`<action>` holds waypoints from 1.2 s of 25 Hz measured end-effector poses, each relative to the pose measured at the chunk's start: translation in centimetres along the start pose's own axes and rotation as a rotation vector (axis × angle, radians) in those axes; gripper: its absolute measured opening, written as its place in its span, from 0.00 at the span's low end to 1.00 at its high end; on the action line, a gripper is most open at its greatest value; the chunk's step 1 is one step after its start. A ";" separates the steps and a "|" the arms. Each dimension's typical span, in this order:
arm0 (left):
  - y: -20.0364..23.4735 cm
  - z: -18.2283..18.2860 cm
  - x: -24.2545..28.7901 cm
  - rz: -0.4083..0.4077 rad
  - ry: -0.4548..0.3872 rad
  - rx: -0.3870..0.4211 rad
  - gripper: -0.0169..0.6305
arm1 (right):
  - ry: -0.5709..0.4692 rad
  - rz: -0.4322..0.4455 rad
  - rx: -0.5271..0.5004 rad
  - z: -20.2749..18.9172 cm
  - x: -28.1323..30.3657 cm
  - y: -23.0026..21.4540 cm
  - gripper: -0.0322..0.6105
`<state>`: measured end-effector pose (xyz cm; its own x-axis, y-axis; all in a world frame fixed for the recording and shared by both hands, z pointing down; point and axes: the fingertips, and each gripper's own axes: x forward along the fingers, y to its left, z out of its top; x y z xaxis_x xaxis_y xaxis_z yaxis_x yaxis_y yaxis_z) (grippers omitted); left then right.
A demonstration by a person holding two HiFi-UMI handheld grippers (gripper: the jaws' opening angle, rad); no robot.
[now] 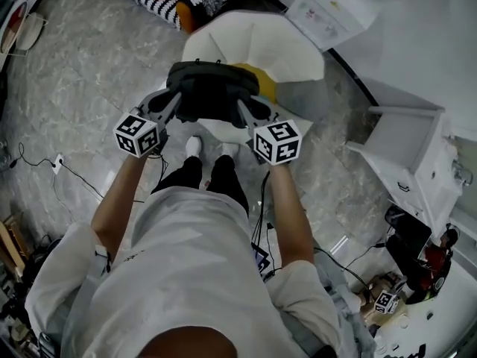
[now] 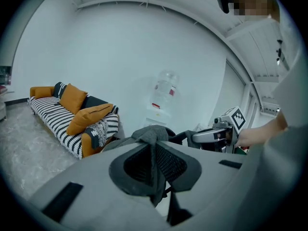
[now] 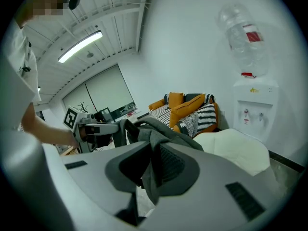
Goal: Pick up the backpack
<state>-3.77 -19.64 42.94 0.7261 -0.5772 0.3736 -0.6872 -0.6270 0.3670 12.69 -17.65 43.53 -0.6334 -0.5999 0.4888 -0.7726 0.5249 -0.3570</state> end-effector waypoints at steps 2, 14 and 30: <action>-0.6 0.6 -0.4 -0.011 -0.006 0.009 0.08 | -0.008 -0.003 -0.002 0.5 -0.7 0.4 0.13; -2.9 6.0 -2.5 -0.087 -0.056 0.108 0.08 | -0.075 -0.021 -0.032 5.6 -4.1 2.6 0.12; -6.0 14.5 -5.0 -0.140 -0.183 0.240 0.08 | -0.260 -0.041 -0.095 13.9 -8.4 5.2 0.12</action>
<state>-2.98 -20.61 26.56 0.8203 -0.5473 0.1659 -0.5711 -0.7998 0.1849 13.36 -18.26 26.55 -0.6008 -0.7502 0.2762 -0.7982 0.5440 -0.2587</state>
